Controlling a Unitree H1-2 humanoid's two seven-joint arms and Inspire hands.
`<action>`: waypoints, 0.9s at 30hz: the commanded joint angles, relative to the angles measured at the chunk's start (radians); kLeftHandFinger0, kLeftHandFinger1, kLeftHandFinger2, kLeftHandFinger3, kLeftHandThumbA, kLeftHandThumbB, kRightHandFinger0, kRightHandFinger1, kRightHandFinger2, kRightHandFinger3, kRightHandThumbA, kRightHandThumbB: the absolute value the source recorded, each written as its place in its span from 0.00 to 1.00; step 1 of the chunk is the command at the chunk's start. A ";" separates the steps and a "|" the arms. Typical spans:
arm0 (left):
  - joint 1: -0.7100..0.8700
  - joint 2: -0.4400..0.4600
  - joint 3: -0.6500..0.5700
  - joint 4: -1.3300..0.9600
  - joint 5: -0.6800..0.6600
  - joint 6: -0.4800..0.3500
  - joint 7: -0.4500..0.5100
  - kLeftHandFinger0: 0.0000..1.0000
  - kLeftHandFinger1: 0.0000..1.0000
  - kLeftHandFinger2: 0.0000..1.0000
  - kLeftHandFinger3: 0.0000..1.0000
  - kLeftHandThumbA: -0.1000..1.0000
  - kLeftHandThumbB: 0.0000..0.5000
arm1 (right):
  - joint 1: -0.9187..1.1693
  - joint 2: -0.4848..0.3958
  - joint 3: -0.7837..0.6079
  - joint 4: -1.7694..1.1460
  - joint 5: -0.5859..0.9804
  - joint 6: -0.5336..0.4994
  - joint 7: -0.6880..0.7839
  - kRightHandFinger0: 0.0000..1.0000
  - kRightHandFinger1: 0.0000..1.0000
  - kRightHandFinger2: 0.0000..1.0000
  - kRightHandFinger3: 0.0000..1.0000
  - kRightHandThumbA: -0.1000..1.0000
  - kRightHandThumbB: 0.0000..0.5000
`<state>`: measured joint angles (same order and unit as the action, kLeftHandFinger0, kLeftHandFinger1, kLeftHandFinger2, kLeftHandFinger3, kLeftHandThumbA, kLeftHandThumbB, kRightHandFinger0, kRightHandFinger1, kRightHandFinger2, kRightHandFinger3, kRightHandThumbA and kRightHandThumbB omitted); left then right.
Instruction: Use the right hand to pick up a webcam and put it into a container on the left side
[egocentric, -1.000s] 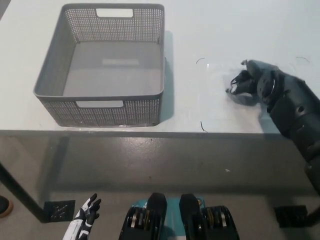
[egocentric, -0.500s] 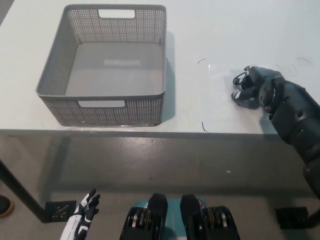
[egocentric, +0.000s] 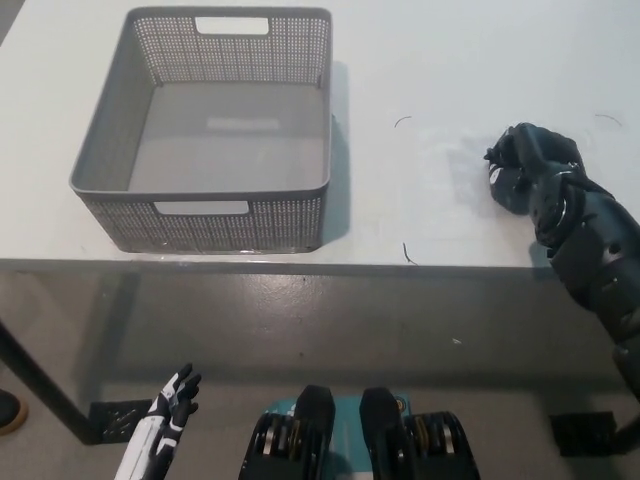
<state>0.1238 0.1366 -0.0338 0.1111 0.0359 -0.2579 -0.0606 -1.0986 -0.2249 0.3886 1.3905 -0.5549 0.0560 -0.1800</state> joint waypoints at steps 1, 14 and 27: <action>-0.014 0.015 0.013 -0.013 0.000 -0.033 -0.001 1.00 1.00 1.00 1.00 0.96 0.03 | -0.030 -0.012 -0.021 0.002 0.034 -0.046 -0.083 0.03 0.14 0.27 0.54 0.00 0.44; -0.026 0.016 0.022 -0.016 0.003 -0.022 -0.001 1.00 1.00 1.00 1.00 0.95 0.01 | -0.177 -0.033 -0.074 -0.069 0.065 -0.115 -0.184 0.00 0.30 0.75 0.74 0.00 0.35; -0.030 0.019 0.026 -0.019 0.013 -0.012 -0.006 1.00 1.00 1.00 1.00 0.95 0.00 | -0.332 -0.020 -0.108 -0.269 0.074 -0.130 -0.160 0.00 0.38 0.80 0.88 0.00 0.37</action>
<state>0.0970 0.1384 -0.0118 0.1112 0.0429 -0.2574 -0.0606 -1.3269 -0.2430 0.2946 1.2049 -0.4887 -0.0413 -0.3132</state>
